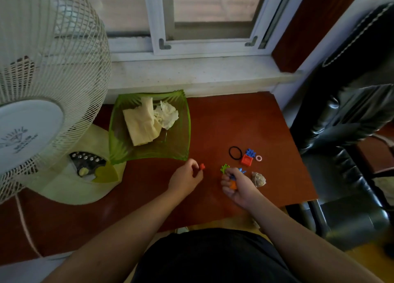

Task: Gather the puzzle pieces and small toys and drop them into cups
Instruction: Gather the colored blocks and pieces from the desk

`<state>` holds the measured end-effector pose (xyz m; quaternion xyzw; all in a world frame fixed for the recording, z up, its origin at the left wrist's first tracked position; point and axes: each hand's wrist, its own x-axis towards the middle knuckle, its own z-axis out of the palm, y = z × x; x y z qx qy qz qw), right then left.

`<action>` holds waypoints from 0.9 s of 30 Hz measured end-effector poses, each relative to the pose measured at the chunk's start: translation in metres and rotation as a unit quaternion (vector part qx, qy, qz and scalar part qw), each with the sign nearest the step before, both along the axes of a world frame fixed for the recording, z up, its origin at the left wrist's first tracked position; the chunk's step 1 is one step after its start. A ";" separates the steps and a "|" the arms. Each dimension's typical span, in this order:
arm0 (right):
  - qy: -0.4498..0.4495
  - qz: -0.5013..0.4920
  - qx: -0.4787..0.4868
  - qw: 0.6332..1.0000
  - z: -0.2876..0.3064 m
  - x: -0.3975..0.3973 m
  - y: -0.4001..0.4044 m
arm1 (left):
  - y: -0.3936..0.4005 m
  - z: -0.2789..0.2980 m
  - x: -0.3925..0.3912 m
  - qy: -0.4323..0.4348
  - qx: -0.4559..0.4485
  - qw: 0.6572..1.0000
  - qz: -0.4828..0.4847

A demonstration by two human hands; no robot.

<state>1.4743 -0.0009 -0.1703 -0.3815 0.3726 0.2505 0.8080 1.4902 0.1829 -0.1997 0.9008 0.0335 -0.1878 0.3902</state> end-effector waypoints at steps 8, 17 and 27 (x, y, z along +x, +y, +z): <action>-0.036 0.010 -0.018 0.999 0.017 -0.015 -0.041 | -0.021 -0.015 0.020 -0.042 0.111 0.988 -0.096; -0.030 0.039 -0.068 0.996 0.006 -0.003 -0.077 | -0.036 -0.008 0.031 -0.039 0.132 0.988 -0.071; -0.054 0.058 -0.052 0.996 0.008 0.045 -0.142 | -0.095 -0.003 0.028 -0.014 0.093 0.989 -0.114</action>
